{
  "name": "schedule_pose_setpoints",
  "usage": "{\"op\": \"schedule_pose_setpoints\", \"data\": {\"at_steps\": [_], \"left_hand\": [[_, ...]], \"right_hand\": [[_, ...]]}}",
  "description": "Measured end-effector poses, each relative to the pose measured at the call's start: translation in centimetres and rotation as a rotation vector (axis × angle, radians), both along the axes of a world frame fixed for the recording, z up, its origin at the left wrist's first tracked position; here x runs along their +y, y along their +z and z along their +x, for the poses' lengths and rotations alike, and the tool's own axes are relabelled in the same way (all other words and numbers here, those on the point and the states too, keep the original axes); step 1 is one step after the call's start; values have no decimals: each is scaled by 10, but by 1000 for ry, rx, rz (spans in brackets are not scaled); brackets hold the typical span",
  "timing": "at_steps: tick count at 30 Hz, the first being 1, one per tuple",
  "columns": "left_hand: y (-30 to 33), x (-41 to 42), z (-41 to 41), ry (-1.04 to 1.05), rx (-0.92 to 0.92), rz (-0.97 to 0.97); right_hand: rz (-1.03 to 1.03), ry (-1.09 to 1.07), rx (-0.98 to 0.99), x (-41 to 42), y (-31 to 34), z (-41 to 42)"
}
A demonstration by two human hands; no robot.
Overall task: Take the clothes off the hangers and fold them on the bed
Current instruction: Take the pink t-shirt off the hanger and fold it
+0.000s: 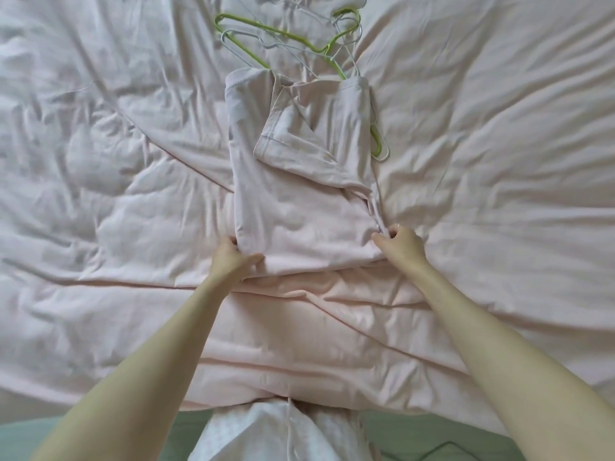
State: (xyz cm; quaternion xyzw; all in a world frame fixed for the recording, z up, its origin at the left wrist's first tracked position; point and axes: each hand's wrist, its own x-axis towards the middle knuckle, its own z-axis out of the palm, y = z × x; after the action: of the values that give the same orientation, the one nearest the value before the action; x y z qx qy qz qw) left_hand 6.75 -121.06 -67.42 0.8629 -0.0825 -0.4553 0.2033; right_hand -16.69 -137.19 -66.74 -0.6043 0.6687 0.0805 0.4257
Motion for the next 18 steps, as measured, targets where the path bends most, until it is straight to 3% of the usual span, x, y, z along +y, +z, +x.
{"op": "schedule_pose_setpoints", "data": {"at_steps": [3, 7, 10, 14, 16, 18], "left_hand": [[-2, 0, 14, -15, 95, 7], [-2, -13, 28, -59, -16, -67], [0, -34, 41, -31, -70, -181], [-11, -53, 65, -17, -24, -228], [-15, -59, 72, -21, -20, -252], [-15, -64, 74, -26, -21, -265]], "right_hand": [[-264, 152, 150, -4, 9, 23], [-511, 438, 144, -20, 12, 68], [-565, 619, 144, -30, 4, 108], [-483, 810, 267, -39, -14, 152], [-487, 807, 236, -49, -20, 161], [-474, 579, 56, -64, -17, 163]]}}
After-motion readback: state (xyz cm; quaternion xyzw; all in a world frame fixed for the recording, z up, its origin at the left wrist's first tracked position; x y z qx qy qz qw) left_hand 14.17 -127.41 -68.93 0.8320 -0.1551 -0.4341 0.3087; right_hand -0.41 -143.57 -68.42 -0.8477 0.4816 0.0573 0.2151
